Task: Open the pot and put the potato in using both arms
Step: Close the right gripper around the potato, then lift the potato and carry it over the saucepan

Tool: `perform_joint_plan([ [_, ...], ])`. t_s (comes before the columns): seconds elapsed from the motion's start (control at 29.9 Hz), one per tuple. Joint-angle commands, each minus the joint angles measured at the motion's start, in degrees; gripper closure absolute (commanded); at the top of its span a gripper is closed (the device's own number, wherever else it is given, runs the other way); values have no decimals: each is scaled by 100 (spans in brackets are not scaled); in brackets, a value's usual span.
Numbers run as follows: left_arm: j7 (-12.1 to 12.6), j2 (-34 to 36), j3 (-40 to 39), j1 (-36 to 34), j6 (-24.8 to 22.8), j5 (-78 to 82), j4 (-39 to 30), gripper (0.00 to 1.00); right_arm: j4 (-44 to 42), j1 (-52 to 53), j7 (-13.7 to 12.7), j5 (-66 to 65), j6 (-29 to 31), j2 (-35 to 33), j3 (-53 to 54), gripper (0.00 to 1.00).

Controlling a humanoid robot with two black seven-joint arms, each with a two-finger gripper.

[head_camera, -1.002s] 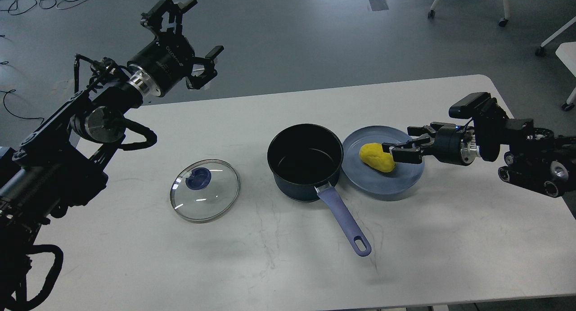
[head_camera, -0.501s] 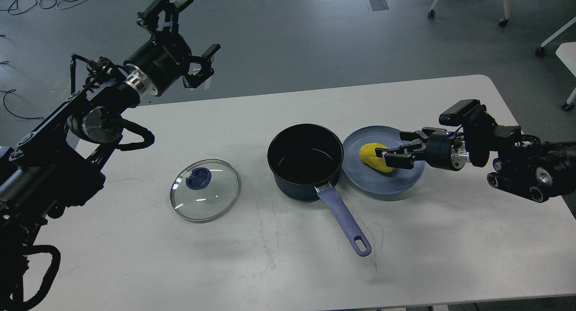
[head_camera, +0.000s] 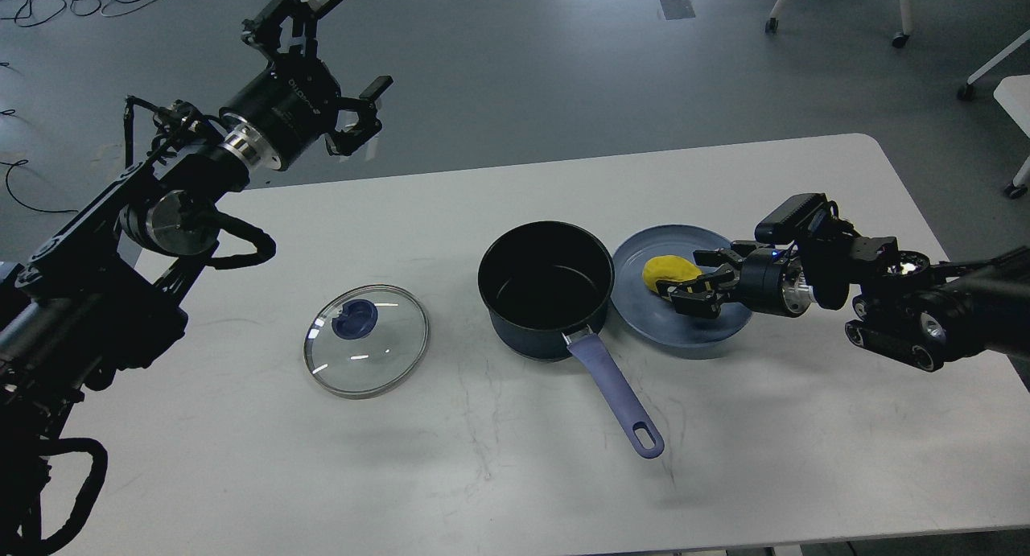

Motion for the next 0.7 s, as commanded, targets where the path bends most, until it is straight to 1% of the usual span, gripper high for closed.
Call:
perform_joint_plan([
  [0.0,0,4,-2,0,-1,17,1,0,-136,-5,0,0,0,83,-277,65],
  [0.07,-9,4,-2,0,-1,61,1,0,-232,-5,0,9,-26,100,-357,69],
  [0.13,-35,4,-2,0,-1,122,1,0,-294,-49,0,9,-105,126,-357,72],
  [0.23,-141,-4,6,0,8,175,1,0,-294,-49,0,18,-281,127,-348,72],
  [0.37,-158,4,-2,0,8,202,-8,0,-198,135,0,53,-728,135,-339,72],
  [0.43,-158,4,-2,0,8,202,-8,0,-154,284,0,79,-834,109,-331,72],
  [0.5,-158,4,-2,-9,8,202,-8,0,13,530,0,88,-949,30,-322,72],
  [0.57,-158,4,-2,-9,-1,202,-17,0,389,898,0,97,-1080,-189,-261,72],
  [0.67,-158,4,-2,-9,-1,202,-17,0,646,1181,0,114,-1099,-286,-111,72],
])
